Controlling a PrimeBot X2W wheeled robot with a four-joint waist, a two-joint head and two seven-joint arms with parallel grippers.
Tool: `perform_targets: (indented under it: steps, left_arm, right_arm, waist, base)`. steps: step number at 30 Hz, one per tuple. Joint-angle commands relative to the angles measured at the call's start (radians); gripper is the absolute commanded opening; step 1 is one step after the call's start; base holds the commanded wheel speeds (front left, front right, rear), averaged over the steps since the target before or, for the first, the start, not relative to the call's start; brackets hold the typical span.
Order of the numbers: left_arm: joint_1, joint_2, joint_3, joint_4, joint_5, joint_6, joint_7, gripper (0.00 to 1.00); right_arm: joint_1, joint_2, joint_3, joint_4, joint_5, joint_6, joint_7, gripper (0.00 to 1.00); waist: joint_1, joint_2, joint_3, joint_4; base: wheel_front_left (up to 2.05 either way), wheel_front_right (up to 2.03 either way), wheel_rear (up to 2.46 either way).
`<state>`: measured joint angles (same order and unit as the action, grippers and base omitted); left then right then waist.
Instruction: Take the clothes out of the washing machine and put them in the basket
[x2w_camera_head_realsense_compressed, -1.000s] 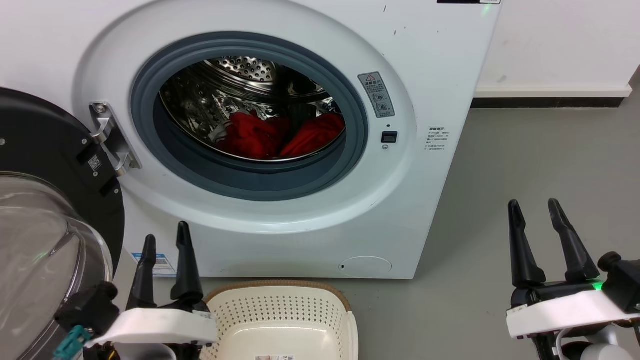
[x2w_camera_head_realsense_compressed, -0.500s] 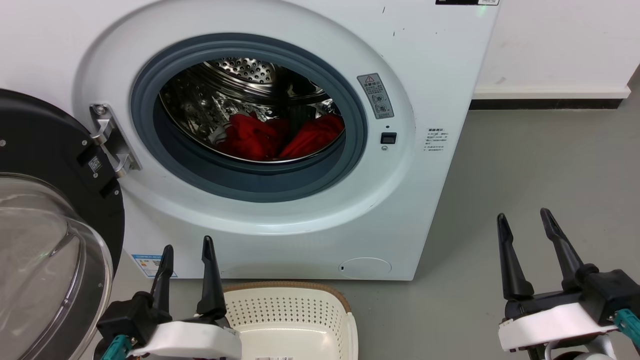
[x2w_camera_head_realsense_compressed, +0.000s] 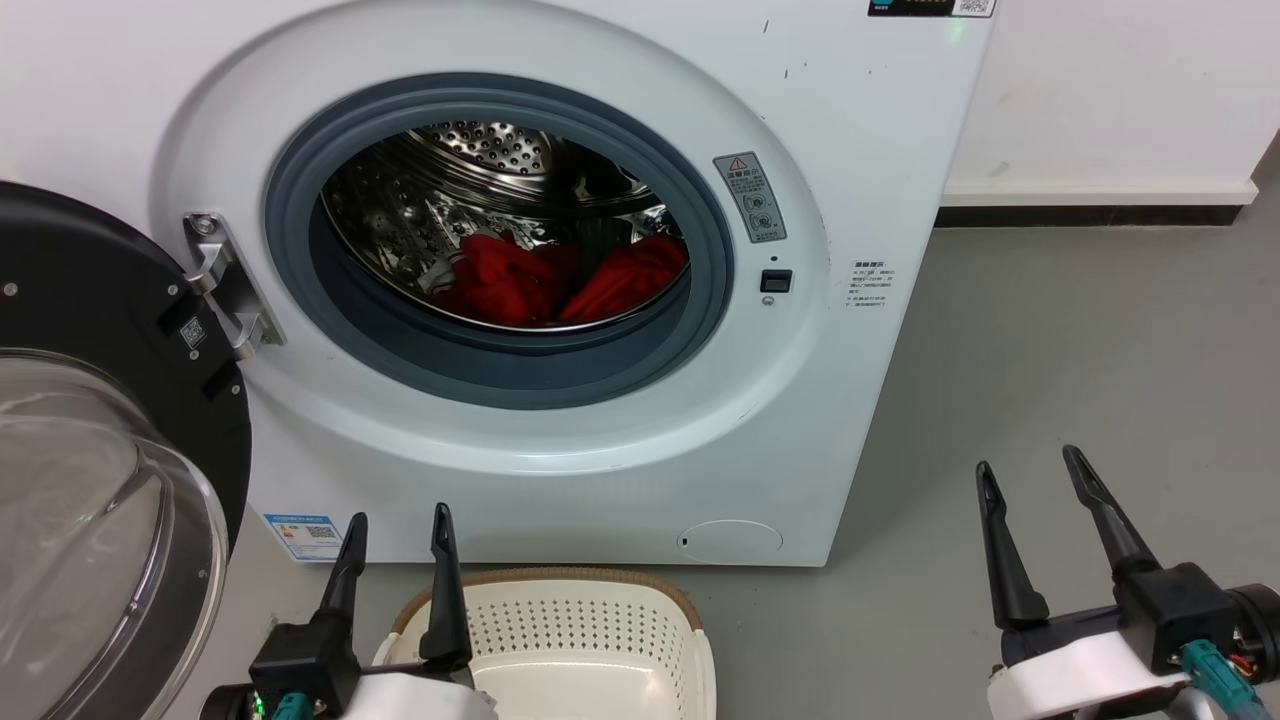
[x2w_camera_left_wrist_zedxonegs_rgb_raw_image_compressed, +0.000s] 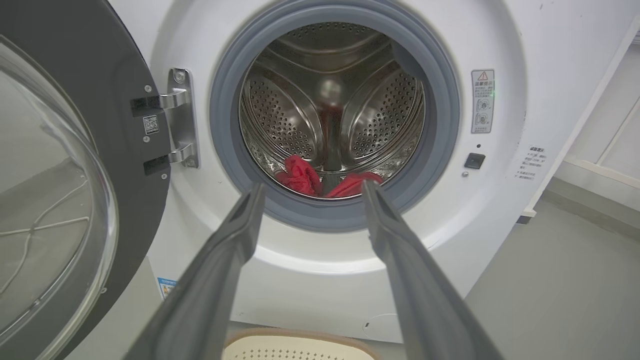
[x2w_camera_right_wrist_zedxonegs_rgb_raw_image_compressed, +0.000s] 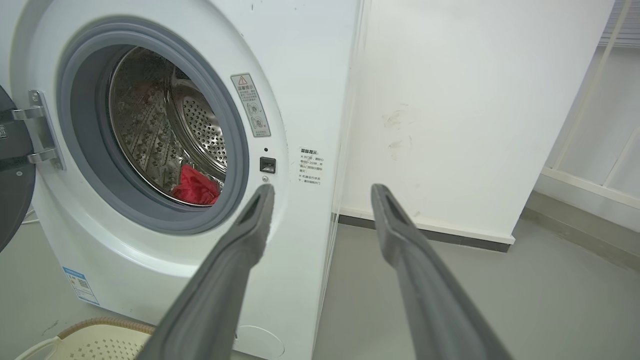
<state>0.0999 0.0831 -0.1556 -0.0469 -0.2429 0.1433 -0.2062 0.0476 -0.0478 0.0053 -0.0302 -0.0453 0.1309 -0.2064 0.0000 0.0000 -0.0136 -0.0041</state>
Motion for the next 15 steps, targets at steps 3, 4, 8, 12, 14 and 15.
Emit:
perform_targets:
  steps: [3,4,8,12,14,15]
  left_arm:
    - [0.009,0.014,-0.014,-0.002,0.053,-0.001,-0.012,1.00]
    - [0.010,0.021,-0.025,0.001,0.071,0.000,-0.015,1.00]
    - [0.012,0.029,-0.051,0.009,0.108,0.021,-0.022,1.00]
    - [0.016,0.027,-0.054,0.002,0.124,0.043,-0.031,1.00]
    - [0.017,0.022,-0.048,-0.001,0.127,0.050,-0.035,1.00]
    - [0.017,0.019,-0.043,-0.005,0.137,0.052,-0.039,1.00]
  right_arm:
    - [0.014,-0.004,-0.002,0.001,-0.033,0.000,-0.013,1.00]
    - [0.015,-0.004,-0.002,0.002,-0.040,0.000,-0.016,1.00]
    - [0.018,-0.004,-0.003,0.011,-0.080,0.000,-0.024,1.00]
    - [0.022,-0.004,-0.012,0.021,-0.088,0.000,-0.031,1.00]
    - [0.022,-0.004,-0.016,0.027,-0.078,0.000,-0.034,1.00]
    - [0.022,-0.003,-0.022,0.035,-0.072,0.000,-0.039,1.00]
  waist:
    - [0.0000,0.0000,-0.001,0.000]
    - [0.0000,0.0000,-0.001,0.000]
    - [0.0000,0.0000,-0.002,-0.002]
    - [0.0000,0.0000,-0.001,-0.006]
    - [0.0000,0.0000,0.000,-0.008]
    - [0.0000,0.0000,0.000,-0.009]
  base:
    - [0.00,0.00,0.00]
    - [0.00,0.00,0.00]
    - [0.00,0.00,0.00]
    - [0.00,0.00,0.00]
    - [0.00,0.00,0.00]
    - [0.00,0.00,0.00]
